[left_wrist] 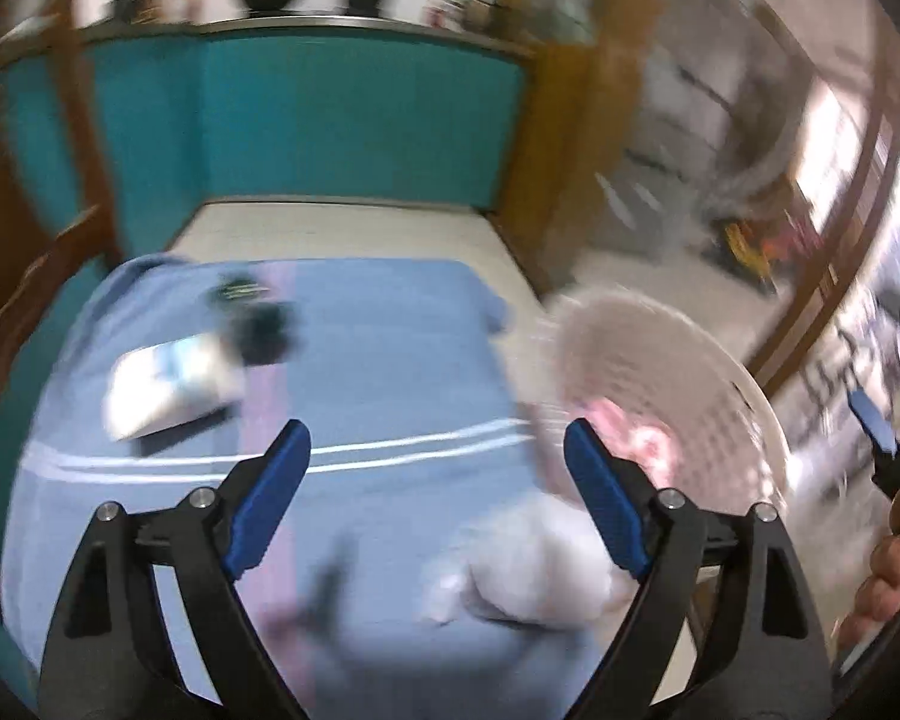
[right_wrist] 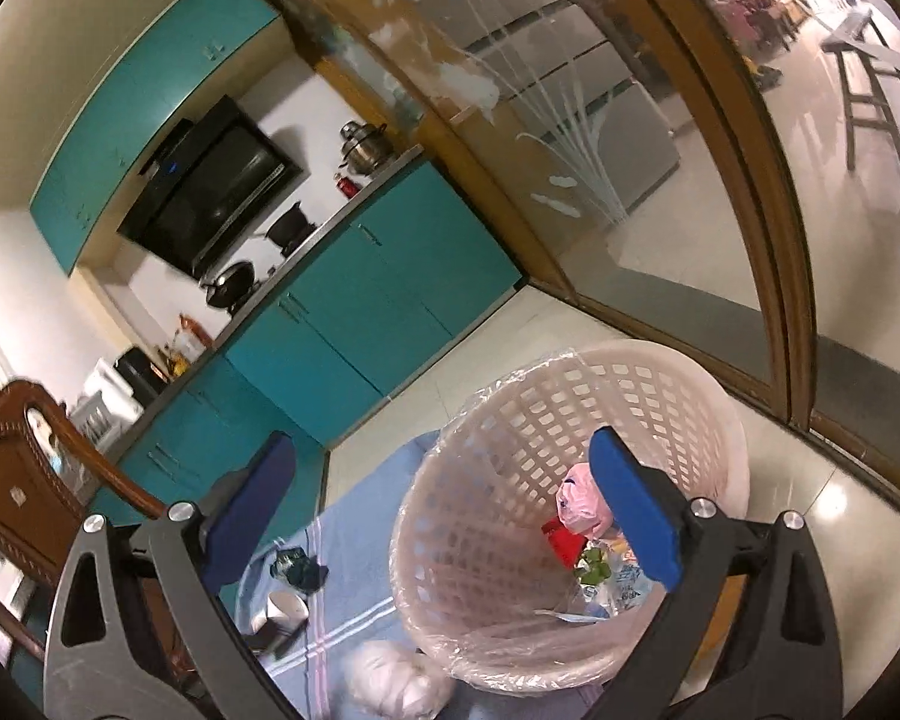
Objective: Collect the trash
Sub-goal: 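Move the left tool over the basket and release the white bag, then reach the left tool to the white paper cup and grasp it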
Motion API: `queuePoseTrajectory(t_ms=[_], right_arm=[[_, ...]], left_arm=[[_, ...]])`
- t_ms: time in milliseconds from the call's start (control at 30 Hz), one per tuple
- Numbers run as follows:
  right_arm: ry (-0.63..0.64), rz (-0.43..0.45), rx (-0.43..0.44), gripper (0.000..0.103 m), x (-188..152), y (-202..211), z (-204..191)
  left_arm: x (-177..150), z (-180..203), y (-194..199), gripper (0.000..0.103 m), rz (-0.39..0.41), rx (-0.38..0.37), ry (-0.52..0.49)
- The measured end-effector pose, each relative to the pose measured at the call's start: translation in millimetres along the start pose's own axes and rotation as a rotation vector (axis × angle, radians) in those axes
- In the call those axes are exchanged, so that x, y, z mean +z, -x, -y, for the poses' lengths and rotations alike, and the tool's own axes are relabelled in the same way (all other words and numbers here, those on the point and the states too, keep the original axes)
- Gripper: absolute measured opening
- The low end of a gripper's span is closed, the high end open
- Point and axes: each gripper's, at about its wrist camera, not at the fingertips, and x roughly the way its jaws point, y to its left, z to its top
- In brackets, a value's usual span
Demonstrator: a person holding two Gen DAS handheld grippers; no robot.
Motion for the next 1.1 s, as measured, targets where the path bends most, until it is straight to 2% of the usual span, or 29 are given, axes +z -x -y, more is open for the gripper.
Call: queuePoseTrajectory(t_ms=[100, 167, 233, 333, 367, 467, 533, 567, 600, 633, 667, 733, 767, 867, 900, 933, 1000, 1033, 1100], right_arm=[[0.088, -0.108, -0.007, 0.096, -10, -21, -12], [0.214, -0.25, -0.021, 0.096, -29, -41, -31], [0.344, -0.375, 0.011, 0.095, -55, -55, -54], [0.683, -0.482, -0.011, 0.091, -109, -62, -99], [0.746, -0.5, -0.022, 0.09, -120, -62, -106], [0.824, -0.6, -0.031, 0.071, -149, -73, -111], [0.849, -0.672, -0.048, 0.042, -163, -83, -108], [0.867, -0.698, -0.06, 0.035, -170, -88, -107], [0.866, -0.703, -0.055, 0.022, -171, -89, -107], [0.84, -0.681, -0.036, 0.016, -166, -88, -109], [0.802, -0.644, -0.019, 0.015, -157, -84, -111], [0.684, -0.526, 0.039, 0.015, -126, -72, -113], [0.621, -0.417, 0.053, 0.015, -105, -60, -109], [0.515, -0.249, -0.009, 0.017, -71, -49, -86], [0.481, -0.226, -0.051, 0.025, -65, -52, -74], [0.459, -0.218, -0.087, 0.044, -62, -56, -66], [0.409, -0.223, -0.173, 0.075, -60, -70, -43], [0.393, -0.223, -0.197, 0.075, -59, -74, -38], [0.373, -0.249, -0.188, 0.075, -60, -78, -36]], left_arm=[[-2, -53, 12, 0.087, -0.003, 0.081, 0.088], [-7, -83, 16, 0.087, 0.002, 0.137, 0.149], [-11, -106, 14, 0.088, -0.005, 0.174, 0.195], [-16, -126, 1, 0.088, -0.04, 0.207, 0.241], [-18, -131, -6, 0.088, -0.048, 0.226, 0.244], [-17, -142, -16, 0.088, -0.061, 0.241, 0.253], [-10, -142, -19, 0.088, -0.053, 0.254, 0.243], [-5, -141, -22, 0.088, -0.047, 0.253, 0.233], [-1, -141, -25, 0.088, -0.046, 0.253, 0.228], [3, -140, -29, 0.088, -0.046, 0.248, 0.224], [8, -138, -33, 0.088, -0.048, 0.245, 0.219], [17, -132, -44, 0.088, -0.056, 0.253, 0.205], [20, -131, -47, 0.088, -0.057, 0.253, 0.202], [29, -124, -58, 0.089, -0.069, 0.261, 0.19], [31, -123, -62, 0.089, -0.074, 0.265, 0.189], [33, -122, -65, 0.089, -0.072, 0.268, 0.186], [35, -121, -73, 0.089, -0.084, 0.283, 0.176], [35, -121, -77, 0.089, -0.093, 0.294, 0.175], [37, -125, -84, 0.089, -0.105, 0.302, 0.188]])
